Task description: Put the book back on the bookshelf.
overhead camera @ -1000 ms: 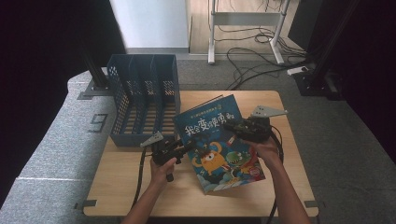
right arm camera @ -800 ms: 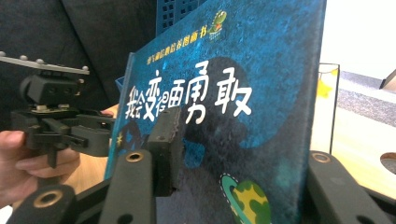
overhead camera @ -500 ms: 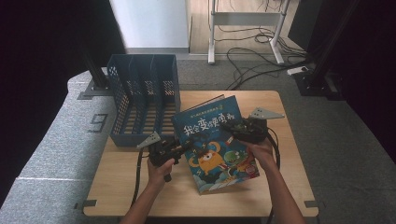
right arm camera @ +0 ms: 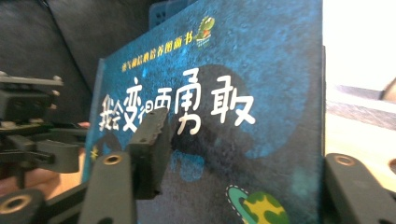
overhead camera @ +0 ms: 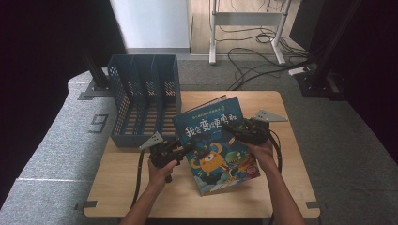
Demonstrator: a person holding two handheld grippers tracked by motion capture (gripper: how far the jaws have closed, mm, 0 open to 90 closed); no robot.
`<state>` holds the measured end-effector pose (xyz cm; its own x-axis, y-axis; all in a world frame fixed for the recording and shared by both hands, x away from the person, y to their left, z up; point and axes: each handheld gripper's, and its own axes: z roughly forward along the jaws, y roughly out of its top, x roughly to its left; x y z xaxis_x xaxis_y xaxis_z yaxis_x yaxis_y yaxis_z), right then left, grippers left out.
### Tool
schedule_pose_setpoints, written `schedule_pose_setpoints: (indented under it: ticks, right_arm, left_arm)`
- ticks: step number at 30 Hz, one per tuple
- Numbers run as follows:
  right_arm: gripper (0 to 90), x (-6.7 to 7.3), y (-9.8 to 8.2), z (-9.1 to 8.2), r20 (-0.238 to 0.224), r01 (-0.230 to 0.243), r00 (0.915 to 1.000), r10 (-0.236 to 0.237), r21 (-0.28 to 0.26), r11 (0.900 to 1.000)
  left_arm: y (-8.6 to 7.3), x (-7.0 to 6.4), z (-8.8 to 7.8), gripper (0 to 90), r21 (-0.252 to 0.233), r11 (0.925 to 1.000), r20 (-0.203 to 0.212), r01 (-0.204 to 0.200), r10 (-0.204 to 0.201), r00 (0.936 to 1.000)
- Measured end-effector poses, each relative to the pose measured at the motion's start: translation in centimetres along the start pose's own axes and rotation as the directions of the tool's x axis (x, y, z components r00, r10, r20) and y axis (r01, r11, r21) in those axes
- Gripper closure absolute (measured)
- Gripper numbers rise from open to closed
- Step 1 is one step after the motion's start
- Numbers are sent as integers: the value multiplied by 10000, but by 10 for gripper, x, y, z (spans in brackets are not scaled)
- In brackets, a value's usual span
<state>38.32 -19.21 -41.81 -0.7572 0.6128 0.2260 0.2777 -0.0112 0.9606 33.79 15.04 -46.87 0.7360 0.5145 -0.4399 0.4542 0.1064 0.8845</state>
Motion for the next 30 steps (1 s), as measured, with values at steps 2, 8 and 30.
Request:
schedule_pose_setpoints:
  ticks: [2, 8, 30]
  right_arm:
    - [475, -2, -3, -1, -213, -142, 9997, 137, -222, 9997]
    - [473, -5, -8, -2, -462, -258, 9987, 234, -510, 9984]
    - [382, -2, -7, 0, -355, 77, 9993, -91, -401, 9992]
  left_arm:
    - [0, 0, 0, 448, 54, 10000, 65, -54, 54, 10000]
    - [3, -5, 1, 463, 233, 9989, -138, -397, 400, 9991]
    - [5, -12, 1, 650, 230, 9968, -95, -772, 774, 9970]
